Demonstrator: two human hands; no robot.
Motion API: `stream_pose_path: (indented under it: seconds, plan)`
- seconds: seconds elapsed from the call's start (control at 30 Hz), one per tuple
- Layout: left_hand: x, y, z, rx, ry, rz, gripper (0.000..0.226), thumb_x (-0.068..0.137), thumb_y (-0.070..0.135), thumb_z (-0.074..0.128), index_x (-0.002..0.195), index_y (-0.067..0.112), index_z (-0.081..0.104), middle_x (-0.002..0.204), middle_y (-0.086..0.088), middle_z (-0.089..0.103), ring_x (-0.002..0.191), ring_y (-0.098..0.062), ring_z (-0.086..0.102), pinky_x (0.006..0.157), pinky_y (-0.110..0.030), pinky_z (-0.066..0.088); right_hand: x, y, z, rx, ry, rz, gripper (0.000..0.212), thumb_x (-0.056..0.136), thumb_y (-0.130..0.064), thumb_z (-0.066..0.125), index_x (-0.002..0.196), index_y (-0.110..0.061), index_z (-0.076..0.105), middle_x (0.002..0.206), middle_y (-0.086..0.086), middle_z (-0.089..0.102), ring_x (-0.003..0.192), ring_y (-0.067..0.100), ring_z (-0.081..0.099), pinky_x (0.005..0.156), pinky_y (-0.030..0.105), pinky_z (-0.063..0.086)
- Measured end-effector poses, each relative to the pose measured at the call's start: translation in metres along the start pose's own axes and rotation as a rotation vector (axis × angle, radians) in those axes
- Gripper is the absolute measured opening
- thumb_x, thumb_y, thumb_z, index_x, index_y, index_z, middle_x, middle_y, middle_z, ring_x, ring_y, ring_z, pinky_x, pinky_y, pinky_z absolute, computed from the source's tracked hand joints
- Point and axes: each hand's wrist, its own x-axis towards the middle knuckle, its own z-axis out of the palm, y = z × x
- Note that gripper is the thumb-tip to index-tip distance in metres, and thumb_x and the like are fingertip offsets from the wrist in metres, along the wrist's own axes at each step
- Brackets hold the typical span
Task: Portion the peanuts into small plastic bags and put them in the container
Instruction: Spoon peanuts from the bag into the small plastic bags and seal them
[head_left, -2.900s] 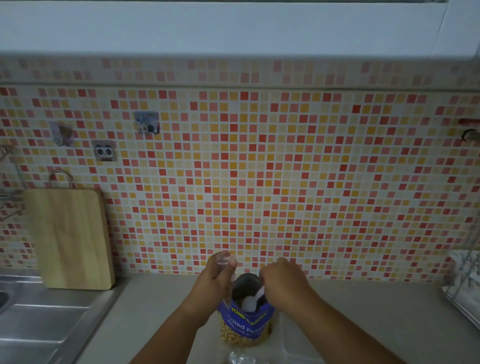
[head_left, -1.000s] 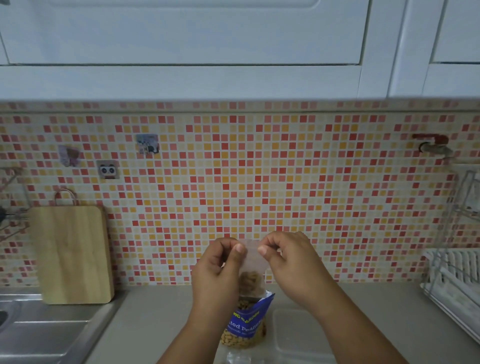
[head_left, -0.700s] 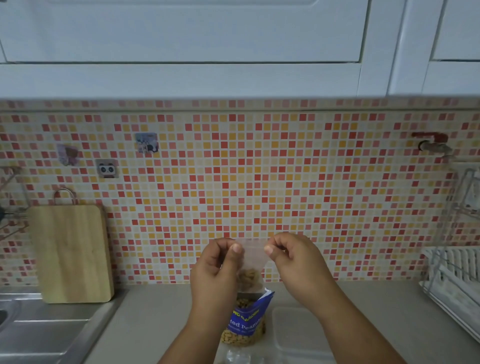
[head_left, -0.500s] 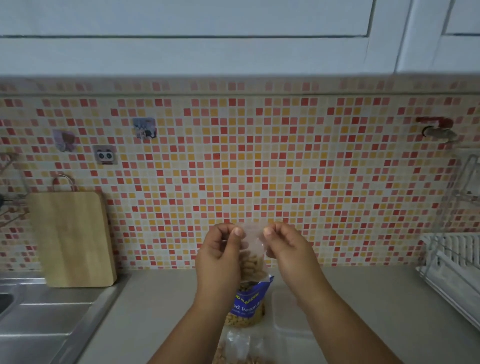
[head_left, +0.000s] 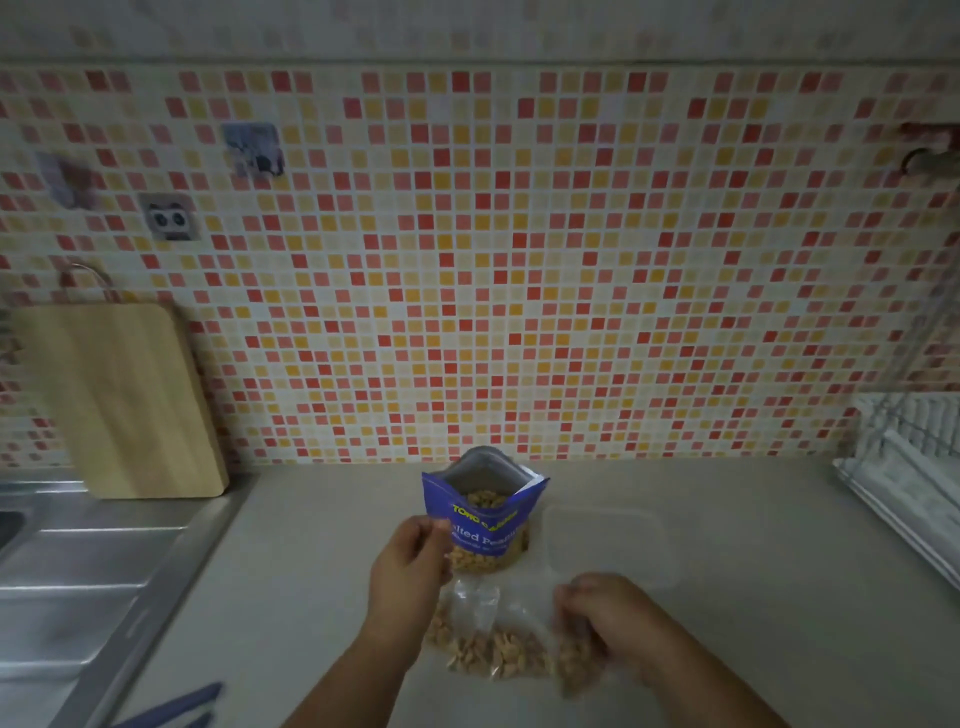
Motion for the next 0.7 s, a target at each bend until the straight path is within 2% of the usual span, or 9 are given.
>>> stream_pose_path:
  seconds: [0.1, 0.17, 0.2, 0.27, 0.33, 0.37, 0.47, 0.57, 0.7]
  plan:
    - [0.006, -0.04, 0.005, 0.293, -0.103, -0.058, 0.014, 0.084, 0.021, 0.059, 0.071, 0.018, 0.064, 0.066, 0.001, 0.064, 0.062, -0.017, 0.057, 0.07, -0.035, 0.051, 0.02, 0.044, 0.007, -0.297, 0.122, 0.139, 0.042, 0.089, -0.022, 0.052, 0.047, -0.016, 0.053, 0.057, 0.001, 0.055, 0.054, 0.014, 0.052, 0.055, 0.022, 0.036]
    - [0.012, -0.058, 0.01, 0.539, -0.201, -0.022, 0.013, 0.088, 0.022, 0.056, 0.079, 0.028, 0.063, 0.082, 0.003, 0.064, 0.082, -0.017, 0.063, 0.08, -0.028, 0.047, 0.03, 0.06, 0.011, -0.316, 0.208, 0.17, 0.042, 0.089, -0.023, 0.048, 0.048, -0.017, 0.049, 0.059, 0.006, 0.059, 0.064, 0.022, 0.058, 0.06, 0.024, 0.039]
    - [0.015, -0.063, 0.013, 0.637, -0.244, -0.007, 0.011, 0.087, 0.025, 0.055, 0.091, 0.028, 0.065, 0.095, 0.003, 0.064, 0.095, -0.016, 0.063, 0.087, -0.025, 0.045, 0.037, 0.067, 0.014, -0.259, 0.217, 0.179, 0.04, 0.087, -0.027, 0.049, 0.048, -0.016, 0.049, 0.054, 0.005, 0.057, 0.062, 0.023, 0.056, 0.061, 0.026, 0.04]
    - [0.023, -0.074, 0.015, 0.83, -0.334, 0.001, 0.043, 0.079, 0.044, 0.047, 0.118, 0.03, 0.06, 0.121, 0.002, 0.058, 0.116, -0.016, 0.056, 0.098, -0.023, 0.038, 0.047, 0.074, 0.023, -0.071, 0.247, 0.166, 0.034, 0.079, -0.035, 0.053, 0.051, -0.015, 0.052, 0.043, 0.0, 0.051, 0.051, 0.018, 0.05, 0.059, 0.031, 0.042]
    - [0.031, -0.086, 0.017, 0.954, -0.374, 0.001, 0.072, 0.062, 0.057, 0.029, 0.128, 0.038, 0.051, 0.135, 0.003, 0.049, 0.126, -0.016, 0.047, 0.104, -0.025, 0.032, 0.054, 0.075, 0.032, 0.028, 0.24, 0.159, 0.03, 0.081, -0.028, 0.055, 0.054, -0.015, 0.053, 0.039, -0.002, 0.05, 0.046, 0.014, 0.047, 0.056, 0.03, 0.038]
    - [0.034, -0.09, 0.018, 0.998, -0.373, -0.02, 0.076, 0.058, 0.058, 0.024, 0.129, 0.042, 0.047, 0.139, 0.004, 0.044, 0.128, -0.018, 0.044, 0.105, -0.027, 0.032, 0.058, 0.074, 0.036, 0.048, 0.23, 0.159, 0.03, 0.082, -0.025, 0.054, 0.054, -0.013, 0.053, 0.04, -0.001, 0.05, 0.046, 0.016, 0.047, 0.056, 0.029, 0.036]
    - [0.038, -0.098, 0.015, 1.074, -0.377, -0.049, 0.073, 0.058, 0.058, 0.025, 0.129, 0.05, 0.041, 0.143, 0.006, 0.04, 0.129, -0.021, 0.039, 0.107, -0.031, 0.035, 0.067, 0.071, 0.047, 0.093, 0.189, 0.158, 0.029, 0.088, -0.019, 0.051, 0.06, -0.012, 0.055, 0.057, 0.006, 0.055, 0.06, 0.02, 0.052, 0.063, 0.031, 0.037]
    - [0.031, -0.089, 0.011, 1.087, -0.358, -0.07, 0.057, 0.075, 0.047, 0.045, 0.132, 0.044, 0.04, 0.142, 0.001, 0.039, 0.128, -0.027, 0.039, 0.106, -0.034, 0.035, 0.068, 0.064, 0.059, 0.116, 0.158, 0.171, 0.026, 0.09, -0.019, 0.051, 0.066, -0.012, 0.058, 0.07, 0.01, 0.061, 0.07, 0.022, 0.056, 0.064, 0.029, 0.039]
    - [0.026, -0.095, -0.004, 1.085, -0.29, -0.075, 0.053, 0.08, 0.039, 0.05, 0.132, 0.041, 0.04, 0.14, 0.001, 0.039, 0.127, -0.027, 0.038, 0.105, -0.036, 0.037, 0.064, 0.054, 0.075, 0.041, 0.109, 0.136, 0.029, 0.09, -0.02, 0.051, 0.062, -0.014, 0.056, 0.075, 0.009, 0.062, 0.075, 0.019, 0.057, 0.071, 0.027, 0.041]
